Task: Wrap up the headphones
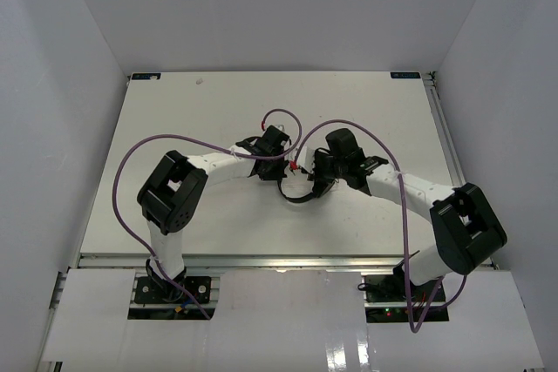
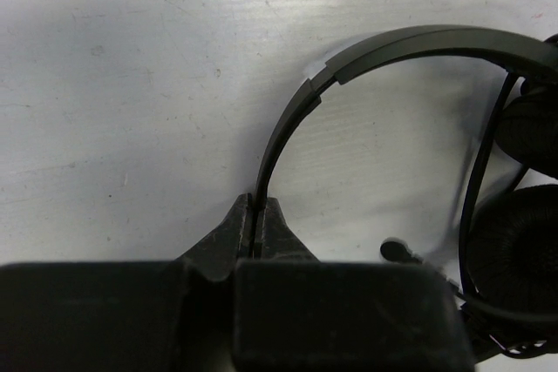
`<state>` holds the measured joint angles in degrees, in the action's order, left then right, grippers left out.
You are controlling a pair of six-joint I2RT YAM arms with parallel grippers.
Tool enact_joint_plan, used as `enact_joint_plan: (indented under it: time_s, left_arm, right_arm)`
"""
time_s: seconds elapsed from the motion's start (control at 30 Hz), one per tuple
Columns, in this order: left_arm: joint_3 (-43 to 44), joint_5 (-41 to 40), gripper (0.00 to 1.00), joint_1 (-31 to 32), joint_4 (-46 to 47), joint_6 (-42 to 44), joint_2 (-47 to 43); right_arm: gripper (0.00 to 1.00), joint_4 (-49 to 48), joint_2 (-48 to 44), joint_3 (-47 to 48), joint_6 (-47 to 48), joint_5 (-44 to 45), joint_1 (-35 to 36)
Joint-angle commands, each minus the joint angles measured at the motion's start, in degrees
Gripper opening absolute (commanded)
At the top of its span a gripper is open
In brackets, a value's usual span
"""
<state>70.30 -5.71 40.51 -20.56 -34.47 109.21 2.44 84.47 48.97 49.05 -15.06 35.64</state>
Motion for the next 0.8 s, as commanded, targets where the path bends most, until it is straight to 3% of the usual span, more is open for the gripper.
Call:
enact_joint_plan:
  time_s: [0.0,0.2,0.3,0.47,0.67,0.77]
  left_arm:
    - [0.1,0.6,0.0,0.3,0.1,0.3,-2.8]
    - [0.7,1.0,0.0,0.2,0.1,0.1,-2.4]
    - [0.8,0.9,0.0,0.3,0.0,0.1,-2.6]
    - [1.1,0.8,0.0,0.3,-0.4,0.2,-3.0]
    - [2.8,0.8,0.0,0.2,-1.3,0.3,-3.3]
    - [4.2,0.7,0.08,0.2,-2.3,0.3,-3.8]
  right_arm:
    - [0.08,-4.4,-0.1,2.3,-9.0,6.3,-0.4]
    - [0.09,-2.6,1.7,4.6,-12.2,5.7,-0.2]
    - [0.26,-0.9,2.4,5.3,-13.3,5.1,-0.4]
    - [0.44,-0.7,-1.3,3.1,-12.7,2.3,-0.8]
    - [0.6,3.6,-7.0,0.1,-4.5,-2.8,-1.0]
    - [0.66,7.9,-10.9,-1.2,2.4,-7.6,-1.0]
